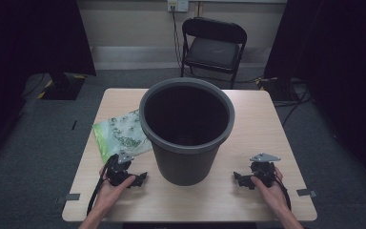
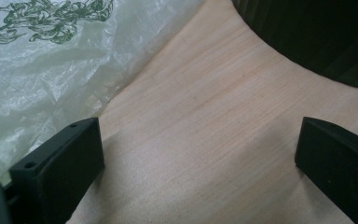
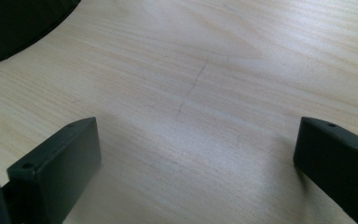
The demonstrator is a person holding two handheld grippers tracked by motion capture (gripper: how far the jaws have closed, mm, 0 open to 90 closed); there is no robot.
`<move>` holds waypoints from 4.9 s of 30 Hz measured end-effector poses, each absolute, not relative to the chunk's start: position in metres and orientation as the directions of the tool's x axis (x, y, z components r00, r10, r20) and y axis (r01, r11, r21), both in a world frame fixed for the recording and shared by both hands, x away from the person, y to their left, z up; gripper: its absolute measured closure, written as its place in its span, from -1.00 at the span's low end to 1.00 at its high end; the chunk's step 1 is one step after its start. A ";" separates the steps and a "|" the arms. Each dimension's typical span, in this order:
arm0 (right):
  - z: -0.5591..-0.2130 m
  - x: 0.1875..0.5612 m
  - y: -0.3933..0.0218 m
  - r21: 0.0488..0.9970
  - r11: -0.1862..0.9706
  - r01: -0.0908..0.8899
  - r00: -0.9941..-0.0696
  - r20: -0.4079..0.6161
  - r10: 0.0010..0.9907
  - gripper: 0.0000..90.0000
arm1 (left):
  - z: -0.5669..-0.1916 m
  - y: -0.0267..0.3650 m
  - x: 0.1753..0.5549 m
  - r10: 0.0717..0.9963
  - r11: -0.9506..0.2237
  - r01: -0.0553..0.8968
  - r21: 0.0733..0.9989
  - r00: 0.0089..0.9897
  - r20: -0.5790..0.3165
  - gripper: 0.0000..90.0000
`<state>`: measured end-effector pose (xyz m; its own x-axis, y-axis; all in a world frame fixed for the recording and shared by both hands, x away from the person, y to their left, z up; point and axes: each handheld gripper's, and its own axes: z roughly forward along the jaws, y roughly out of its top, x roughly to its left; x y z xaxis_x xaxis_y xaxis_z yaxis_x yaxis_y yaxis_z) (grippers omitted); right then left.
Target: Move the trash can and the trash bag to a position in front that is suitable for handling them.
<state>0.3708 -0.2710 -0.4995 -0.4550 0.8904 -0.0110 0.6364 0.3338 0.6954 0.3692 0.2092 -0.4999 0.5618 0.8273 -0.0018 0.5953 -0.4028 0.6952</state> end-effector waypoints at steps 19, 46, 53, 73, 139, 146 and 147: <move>-0.416 0.412 -0.256 0.848 0.214 0.485 -0.503 0.071 0.861 -0.57 | -0.422 0.206 0.395 0.815 -0.243 0.466 0.851 0.574 -0.082 -0.52; -0.394 0.439 -0.217 0.878 0.205 0.434 -0.605 0.115 0.788 -0.12 | -0.431 0.191 0.421 0.790 -0.235 0.436 0.869 0.606 -0.091 -0.01; -0.392 0.425 -0.217 0.873 0.225 0.433 -0.628 0.114 0.770 -0.13 | -0.431 0.196 0.405 0.765 -0.252 0.423 0.870 0.637 -0.088 0.00; -0.393 0.392 -0.222 0.871 0.251 0.422 -0.669 0.112 0.735 -0.28 | -0.433 0.201 0.371 0.725 -0.275 0.383 0.882 0.685 -0.071 -0.09; -0.500 0.374 -0.249 0.740 0.421 0.524 -0.626 0.000 0.779 -0.60 | -0.486 0.223 0.357 0.528 -0.533 0.462 0.709 0.837 -0.148 0.87; -0.500 0.374 -0.249 0.740 0.421 0.525 -0.625 0.000 0.780 -0.60 | -0.482 0.207 0.341 0.454 -0.569 0.432 0.700 0.875 -0.171 0.71; -0.500 0.374 -0.249 0.740 0.421 0.525 -0.625 0.000 0.780 -0.60 | -0.482 0.207 0.341 0.454 -0.569 0.432 0.700 0.875 -0.171 0.63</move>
